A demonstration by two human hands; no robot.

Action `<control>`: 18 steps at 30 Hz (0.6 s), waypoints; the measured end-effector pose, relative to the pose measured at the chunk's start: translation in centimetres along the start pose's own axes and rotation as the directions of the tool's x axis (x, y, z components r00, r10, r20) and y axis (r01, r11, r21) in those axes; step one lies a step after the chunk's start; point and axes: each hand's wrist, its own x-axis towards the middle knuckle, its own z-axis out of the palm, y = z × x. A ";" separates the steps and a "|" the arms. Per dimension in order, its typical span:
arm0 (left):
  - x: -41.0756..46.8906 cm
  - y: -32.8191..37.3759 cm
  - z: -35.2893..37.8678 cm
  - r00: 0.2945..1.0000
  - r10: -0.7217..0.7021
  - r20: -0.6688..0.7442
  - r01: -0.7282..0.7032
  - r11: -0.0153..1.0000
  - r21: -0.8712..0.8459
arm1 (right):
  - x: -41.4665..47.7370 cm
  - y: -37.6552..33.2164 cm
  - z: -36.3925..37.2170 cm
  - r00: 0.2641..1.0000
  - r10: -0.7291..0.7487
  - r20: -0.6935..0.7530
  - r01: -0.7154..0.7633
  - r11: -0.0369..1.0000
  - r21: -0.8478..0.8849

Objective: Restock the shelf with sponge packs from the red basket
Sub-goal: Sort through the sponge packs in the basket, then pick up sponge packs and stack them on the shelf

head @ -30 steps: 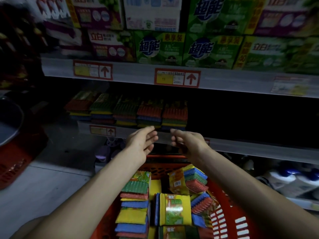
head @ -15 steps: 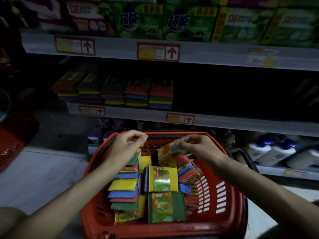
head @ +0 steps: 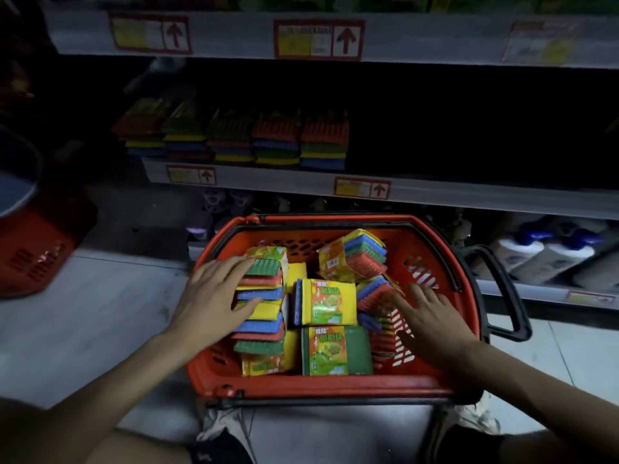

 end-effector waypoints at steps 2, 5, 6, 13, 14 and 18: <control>-0.4 -0.2 0.5 1.000 0.022 -0.002 -0.022 0.997 0.073 | -0.1 0.0 -0.1 1.000 0.002 -0.001 -0.002 1.000 -0.014; -0.4 0.0 0.5 1.000 -0.004 -0.007 0.005 0.995 0.102 | -0.2 0.4 -0.1 0.999 0.036 0.002 -0.036 0.999 -0.006; -0.3 0.1 0.6 1.000 -0.012 0.004 0.011 0.995 0.103 | -0.3 0.6 -0.1 0.999 0.044 0.002 -0.044 0.999 -0.004; 2.8 2.3 0.9 0.998 0.062 0.004 -0.062 0.994 0.094 | -1.2 2.4 0.7 0.994 0.113 -0.004 -0.113 0.994 -0.011; 3.4 2.8 1.0 0.997 0.078 0.004 -0.078 0.992 0.099 | -1.4 2.9 0.9 0.992 0.129 -0.003 -0.129 0.992 -0.006; 5.3 5.4 1.2 0.994 0.112 0.017 -0.114 0.988 0.109 | -2.5 4.6 1.4 0.984 0.181 -0.008 -0.180 0.983 0.037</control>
